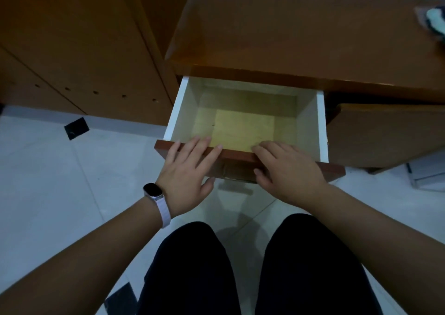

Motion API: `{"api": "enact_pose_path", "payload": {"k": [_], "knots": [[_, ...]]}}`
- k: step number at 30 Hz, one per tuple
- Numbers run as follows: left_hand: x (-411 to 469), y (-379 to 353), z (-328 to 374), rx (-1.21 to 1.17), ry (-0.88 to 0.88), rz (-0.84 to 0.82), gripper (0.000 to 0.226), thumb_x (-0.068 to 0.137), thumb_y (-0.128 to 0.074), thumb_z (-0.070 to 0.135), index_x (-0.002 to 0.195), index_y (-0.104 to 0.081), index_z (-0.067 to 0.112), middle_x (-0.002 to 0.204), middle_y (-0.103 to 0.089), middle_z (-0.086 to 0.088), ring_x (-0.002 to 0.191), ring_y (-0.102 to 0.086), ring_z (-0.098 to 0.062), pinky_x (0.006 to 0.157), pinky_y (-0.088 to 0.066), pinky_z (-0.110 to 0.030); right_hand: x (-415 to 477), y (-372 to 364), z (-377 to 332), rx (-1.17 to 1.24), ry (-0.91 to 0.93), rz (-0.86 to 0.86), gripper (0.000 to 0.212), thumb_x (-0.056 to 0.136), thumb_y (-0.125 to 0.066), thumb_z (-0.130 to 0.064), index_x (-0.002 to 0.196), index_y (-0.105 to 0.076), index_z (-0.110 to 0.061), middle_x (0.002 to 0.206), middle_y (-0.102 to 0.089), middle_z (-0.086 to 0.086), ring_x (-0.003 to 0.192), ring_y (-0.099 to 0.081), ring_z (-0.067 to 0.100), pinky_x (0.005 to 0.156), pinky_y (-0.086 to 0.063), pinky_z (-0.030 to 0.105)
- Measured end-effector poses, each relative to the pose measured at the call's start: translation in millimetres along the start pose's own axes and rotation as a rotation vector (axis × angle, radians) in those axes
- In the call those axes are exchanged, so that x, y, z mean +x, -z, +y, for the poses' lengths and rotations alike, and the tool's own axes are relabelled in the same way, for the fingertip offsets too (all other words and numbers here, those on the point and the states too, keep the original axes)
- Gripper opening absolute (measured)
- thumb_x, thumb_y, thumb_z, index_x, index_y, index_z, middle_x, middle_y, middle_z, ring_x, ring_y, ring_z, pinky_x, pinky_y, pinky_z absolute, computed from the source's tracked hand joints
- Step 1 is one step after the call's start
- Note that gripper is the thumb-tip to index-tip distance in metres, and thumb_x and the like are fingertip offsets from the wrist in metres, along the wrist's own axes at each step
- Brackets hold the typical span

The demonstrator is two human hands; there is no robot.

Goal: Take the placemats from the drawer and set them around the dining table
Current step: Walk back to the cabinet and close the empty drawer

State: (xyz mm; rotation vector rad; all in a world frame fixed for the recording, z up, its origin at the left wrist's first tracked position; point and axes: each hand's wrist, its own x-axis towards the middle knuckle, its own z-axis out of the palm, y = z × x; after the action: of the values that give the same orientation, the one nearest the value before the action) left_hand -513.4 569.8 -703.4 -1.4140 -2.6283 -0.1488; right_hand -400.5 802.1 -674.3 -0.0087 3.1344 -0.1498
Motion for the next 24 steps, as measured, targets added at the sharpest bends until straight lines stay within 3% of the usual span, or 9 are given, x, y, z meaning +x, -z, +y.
{"api": "enact_pose_path", "payload": {"k": [11,17,24], "knots": [[37.5,-21.4,-11.3,0.052,0.019,0.069,0.072,0.081,-0.057,0.040,0.147,-0.034,0.021,0.149,-0.040,-0.012,0.138,-0.033,-0.032,0.110,-0.021,-0.053,28.3,-4.0,26.0,-0.067,0.024,0.071,0.047,0.092,-0.051,-0.038,0.133,-0.051,-0.015,0.127,-0.060,0.008,0.113,-0.057,0.027,0.097,-0.047,0.042],[66.0,-23.4,-17.1,0.069,0.034,0.047,0.073,0.079,-0.058,0.038,0.146,-0.034,0.019,0.151,-0.037,-0.014,0.139,-0.031,-0.034,0.110,-0.019,-0.055,49.4,1.0,43.8,-0.128,0.032,0.089,0.053,0.093,-0.051,-0.042,0.140,-0.047,-0.017,0.143,-0.052,0.011,0.132,-0.046,0.030,0.115,-0.030,0.049],[76.1,-28.5,-20.8,0.115,0.026,0.061,0.078,0.078,-0.058,0.036,0.148,-0.030,0.020,0.153,-0.034,-0.013,0.140,-0.028,-0.034,0.110,-0.019,-0.054,59.4,-3.8,52.5,-0.180,0.015,0.143,0.067,0.092,-0.052,-0.047,0.149,-0.036,-0.016,0.155,-0.039,0.014,0.144,-0.032,0.032,0.118,-0.021,0.055]]}}
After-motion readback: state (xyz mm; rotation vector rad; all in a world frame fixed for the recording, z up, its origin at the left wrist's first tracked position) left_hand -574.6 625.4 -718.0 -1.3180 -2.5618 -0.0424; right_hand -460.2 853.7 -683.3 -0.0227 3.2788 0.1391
